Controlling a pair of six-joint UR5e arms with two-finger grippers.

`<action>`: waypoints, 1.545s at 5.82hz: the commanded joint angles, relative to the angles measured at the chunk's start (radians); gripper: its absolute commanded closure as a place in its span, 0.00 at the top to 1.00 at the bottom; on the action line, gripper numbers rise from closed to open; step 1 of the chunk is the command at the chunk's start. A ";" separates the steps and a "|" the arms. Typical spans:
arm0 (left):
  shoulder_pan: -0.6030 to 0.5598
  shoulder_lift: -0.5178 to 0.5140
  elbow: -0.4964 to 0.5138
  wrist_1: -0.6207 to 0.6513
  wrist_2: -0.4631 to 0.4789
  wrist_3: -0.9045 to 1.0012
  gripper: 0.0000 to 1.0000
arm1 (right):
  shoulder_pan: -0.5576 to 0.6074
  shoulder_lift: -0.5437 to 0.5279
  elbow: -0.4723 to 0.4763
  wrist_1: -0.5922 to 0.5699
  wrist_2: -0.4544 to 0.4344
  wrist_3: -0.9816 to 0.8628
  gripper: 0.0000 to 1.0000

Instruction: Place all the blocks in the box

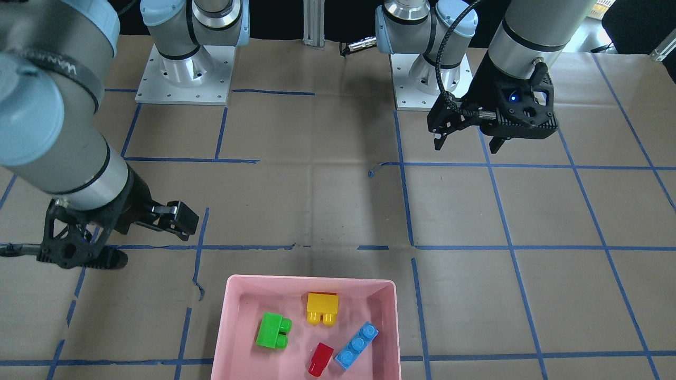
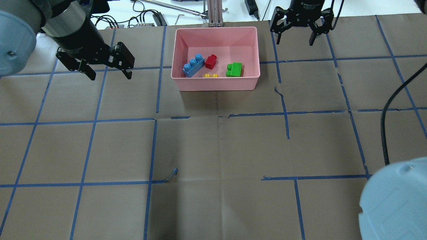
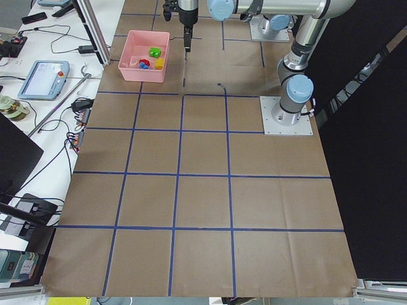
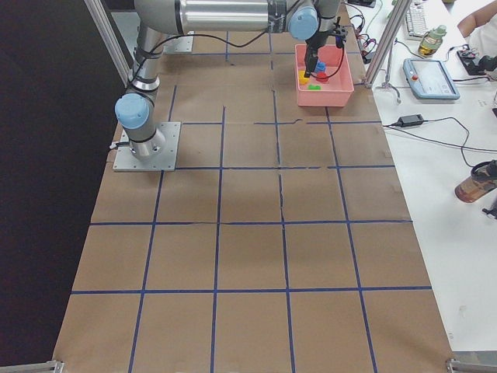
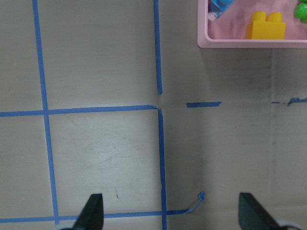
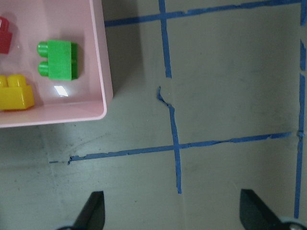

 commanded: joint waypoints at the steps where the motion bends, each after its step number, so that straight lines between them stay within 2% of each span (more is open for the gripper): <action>1: 0.000 0.001 0.002 0.000 0.000 0.000 0.99 | 0.002 -0.190 0.148 0.001 -0.002 0.012 0.99; 3: 0.000 0.001 0.000 0.000 -0.002 0.000 0.99 | 0.025 -0.191 0.149 0.001 0.001 0.082 0.99; 9: 0.000 0.006 0.000 0.000 0.000 0.000 0.99 | 0.023 -0.188 0.162 0.001 0.001 0.067 0.99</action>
